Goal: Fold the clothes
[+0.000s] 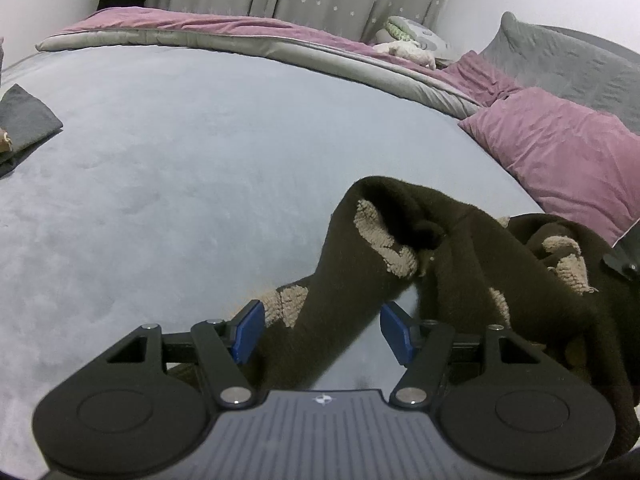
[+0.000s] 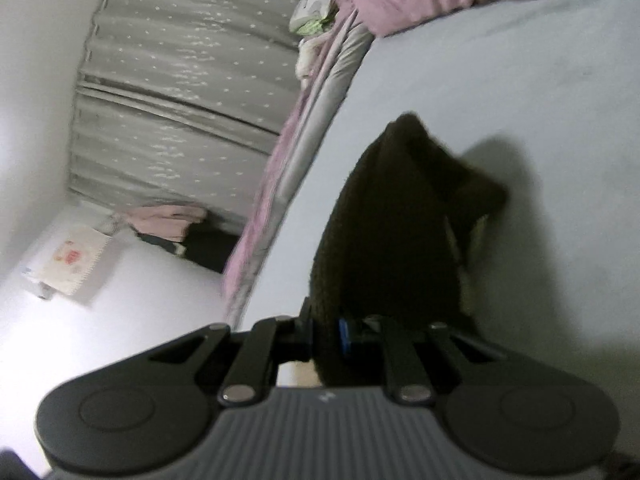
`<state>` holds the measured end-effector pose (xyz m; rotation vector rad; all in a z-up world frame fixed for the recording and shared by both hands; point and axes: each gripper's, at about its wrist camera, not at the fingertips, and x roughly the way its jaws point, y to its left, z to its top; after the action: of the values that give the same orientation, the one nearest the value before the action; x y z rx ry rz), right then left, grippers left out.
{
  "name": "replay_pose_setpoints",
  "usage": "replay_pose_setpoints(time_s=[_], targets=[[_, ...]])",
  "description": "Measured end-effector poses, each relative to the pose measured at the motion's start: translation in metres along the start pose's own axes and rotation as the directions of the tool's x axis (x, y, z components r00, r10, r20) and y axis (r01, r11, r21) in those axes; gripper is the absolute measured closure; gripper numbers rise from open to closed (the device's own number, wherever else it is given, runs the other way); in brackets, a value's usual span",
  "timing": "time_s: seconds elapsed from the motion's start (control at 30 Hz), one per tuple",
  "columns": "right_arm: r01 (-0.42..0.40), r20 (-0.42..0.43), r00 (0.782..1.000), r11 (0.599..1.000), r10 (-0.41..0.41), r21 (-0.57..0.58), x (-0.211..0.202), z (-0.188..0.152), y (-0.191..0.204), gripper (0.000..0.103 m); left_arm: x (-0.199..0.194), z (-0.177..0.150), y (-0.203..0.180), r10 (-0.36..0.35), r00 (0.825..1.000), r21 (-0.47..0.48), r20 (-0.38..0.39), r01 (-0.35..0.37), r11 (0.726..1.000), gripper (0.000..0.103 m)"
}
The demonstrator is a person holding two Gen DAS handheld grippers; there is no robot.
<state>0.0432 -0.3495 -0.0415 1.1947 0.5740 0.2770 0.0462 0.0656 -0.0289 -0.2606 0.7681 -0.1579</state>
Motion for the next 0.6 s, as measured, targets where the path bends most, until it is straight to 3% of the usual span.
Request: replay_pose_setpoints(time_s=[0.3,0.6], targets=[[-0.192,-0.085,0.977,0.980,0.196,0.058,0.048,-0.018,0.024,0.092,-0.010,0.003,0.006,-0.018,0.999,-0.017,0.032,0.018,1.000,0.040],[-0.261,-0.248,0.928,0.961,0.277,0.095,0.111,-0.060,0.044,0.092,-0.027,0.007,0.026,-0.021,0.997,-0.051,0.078,0.025,0.998,0.040]])
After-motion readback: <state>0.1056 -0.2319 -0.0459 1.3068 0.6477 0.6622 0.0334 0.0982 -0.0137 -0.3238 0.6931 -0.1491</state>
